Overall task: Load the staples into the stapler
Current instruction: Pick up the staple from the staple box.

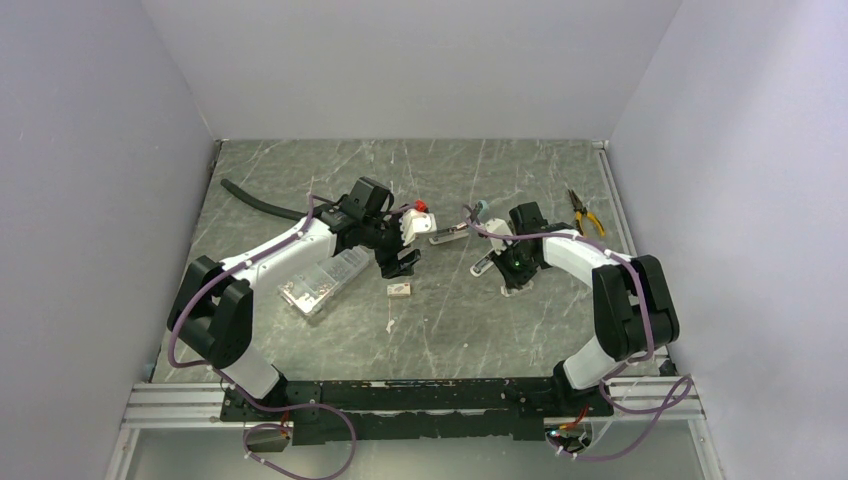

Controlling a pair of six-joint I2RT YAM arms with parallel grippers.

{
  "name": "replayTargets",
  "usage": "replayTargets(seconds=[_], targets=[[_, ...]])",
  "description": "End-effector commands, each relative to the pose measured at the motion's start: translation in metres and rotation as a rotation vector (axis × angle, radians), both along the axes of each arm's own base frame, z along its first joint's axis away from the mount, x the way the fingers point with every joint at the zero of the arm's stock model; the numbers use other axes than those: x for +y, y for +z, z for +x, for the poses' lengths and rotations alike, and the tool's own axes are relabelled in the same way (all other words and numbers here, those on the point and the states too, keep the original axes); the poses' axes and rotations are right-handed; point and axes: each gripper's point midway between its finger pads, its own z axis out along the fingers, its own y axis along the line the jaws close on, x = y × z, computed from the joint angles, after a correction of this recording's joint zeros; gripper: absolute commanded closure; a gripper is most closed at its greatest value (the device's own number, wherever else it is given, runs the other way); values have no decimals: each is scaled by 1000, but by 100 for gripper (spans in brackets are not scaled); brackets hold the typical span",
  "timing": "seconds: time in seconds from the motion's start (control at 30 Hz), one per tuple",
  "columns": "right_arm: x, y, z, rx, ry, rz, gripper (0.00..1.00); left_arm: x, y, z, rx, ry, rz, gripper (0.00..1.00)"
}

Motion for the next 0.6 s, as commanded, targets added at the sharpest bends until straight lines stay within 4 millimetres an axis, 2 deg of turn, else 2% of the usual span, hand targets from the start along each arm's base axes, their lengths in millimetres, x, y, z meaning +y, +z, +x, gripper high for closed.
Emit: replayTargets(seconds=[0.0,0.3,0.57], targets=[[1,-2,5,-4,-16,4,84,-2,24,-1,-48,-18,-41,19],[3,-2,6,4,-20,15,87,-1,24,-2,-51,-18,-39,19],[9,20,14,-43,-23,53,96,0,22,0,-58,-12,-36,19]])
